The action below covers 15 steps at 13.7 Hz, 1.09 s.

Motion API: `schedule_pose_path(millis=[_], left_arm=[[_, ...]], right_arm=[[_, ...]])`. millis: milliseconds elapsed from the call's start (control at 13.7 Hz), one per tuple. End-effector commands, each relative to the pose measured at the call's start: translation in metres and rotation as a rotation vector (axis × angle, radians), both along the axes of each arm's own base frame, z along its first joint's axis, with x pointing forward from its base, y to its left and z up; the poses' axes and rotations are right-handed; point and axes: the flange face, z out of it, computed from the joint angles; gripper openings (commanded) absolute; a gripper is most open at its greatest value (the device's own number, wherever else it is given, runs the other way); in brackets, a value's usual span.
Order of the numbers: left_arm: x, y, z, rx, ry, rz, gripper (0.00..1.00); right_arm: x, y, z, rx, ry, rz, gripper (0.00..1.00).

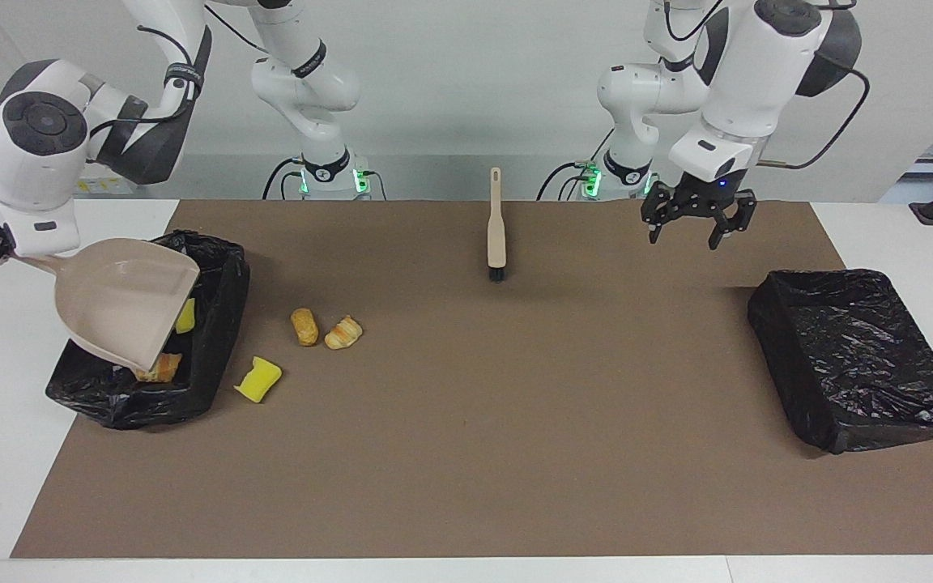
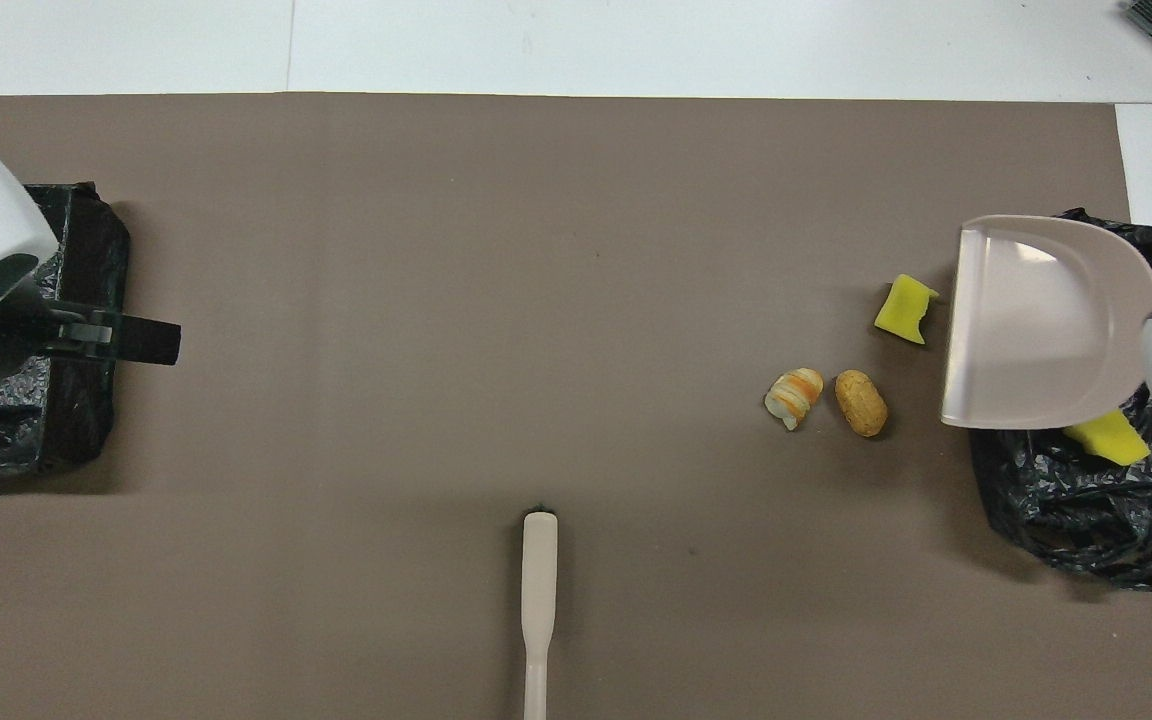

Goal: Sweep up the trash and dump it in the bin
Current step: 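Tip the dustpan into the bin with the right gripper, then bring the empty dustpan back and set it down with the right gripper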

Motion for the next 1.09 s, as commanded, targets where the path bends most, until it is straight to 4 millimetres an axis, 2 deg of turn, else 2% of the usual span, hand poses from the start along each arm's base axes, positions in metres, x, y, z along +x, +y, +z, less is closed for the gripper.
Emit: schedule_pose_path(millis=[0, 291, 583, 728, 947, 1020], left_arm=[[0.018, 0.004, 0.010, 0.000, 0.033, -0.007, 1.00], [0.009, 0.000, 0.015, 0.001, 0.025, -0.017, 1.00], [0.012, 0.007, 0.014, 0.000, 0.018, -0.002, 1.00], [0.011, 0.008, 0.015, 0.015, 0.025, -0.005, 1.00], [0.009, 0.042, 0.014, 0.027, 0.073, -0.024, 1.00], [0.006, 0.043, 0.013, 0.028, 0.097, -0.024, 1.00]], right_arm=[[-0.007, 0.059, 0.001, 0.058, -0.040, -0.139, 0.00], [-0.026, 0.136, -0.011, 0.154, -0.077, -0.423, 0.00], [-0.041, 0.253, -0.028, 0.169, -0.169, -0.729, 0.00], [-0.041, 0.295, -0.039, 0.214, -0.197, -0.904, 0.00], [-0.046, 0.379, -0.061, 0.250, -0.209, -1.096, 0.00], [-0.044, 0.395, -0.065, 0.259, -0.207, -1.160, 0.00]])
